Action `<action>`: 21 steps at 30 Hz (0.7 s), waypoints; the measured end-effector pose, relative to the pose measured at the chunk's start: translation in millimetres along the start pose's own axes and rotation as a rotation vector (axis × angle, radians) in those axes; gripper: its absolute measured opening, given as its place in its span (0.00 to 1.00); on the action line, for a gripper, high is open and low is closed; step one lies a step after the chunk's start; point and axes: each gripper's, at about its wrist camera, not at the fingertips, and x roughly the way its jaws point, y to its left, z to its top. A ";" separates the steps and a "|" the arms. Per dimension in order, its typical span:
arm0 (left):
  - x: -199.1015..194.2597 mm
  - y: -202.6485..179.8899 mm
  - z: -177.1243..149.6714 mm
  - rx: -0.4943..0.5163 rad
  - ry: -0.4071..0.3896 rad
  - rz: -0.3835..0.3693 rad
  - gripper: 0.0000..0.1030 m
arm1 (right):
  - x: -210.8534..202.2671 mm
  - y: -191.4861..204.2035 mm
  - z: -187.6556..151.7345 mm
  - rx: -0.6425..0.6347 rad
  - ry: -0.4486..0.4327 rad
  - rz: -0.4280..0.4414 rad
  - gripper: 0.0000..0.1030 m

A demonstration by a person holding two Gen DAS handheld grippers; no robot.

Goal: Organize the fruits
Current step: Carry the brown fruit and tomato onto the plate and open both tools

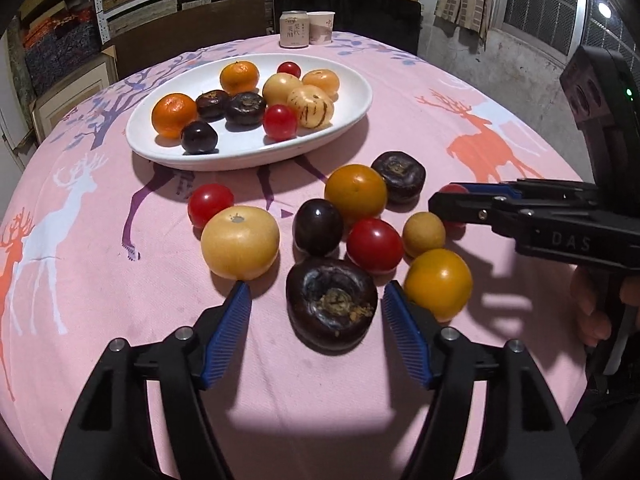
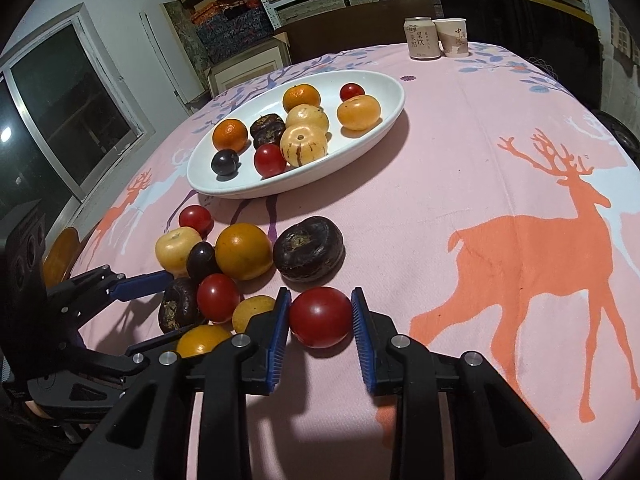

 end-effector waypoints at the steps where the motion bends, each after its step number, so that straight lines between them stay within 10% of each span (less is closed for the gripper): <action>1: 1.7 0.1 0.0 0.001 0.009 -0.003 0.56 | -0.2 -1.0 0.0 0.005 -0.001 0.003 0.30; 3: -0.1 -1.8 -0.4 0.014 0.001 -0.013 0.43 | -0.7 -2.9 0.1 0.015 -0.004 0.012 0.30; 21: -39.0 15.1 -18.4 -0.054 -0.070 -0.005 0.42 | -13.9 0.7 -2.1 -0.006 -0.065 0.048 0.30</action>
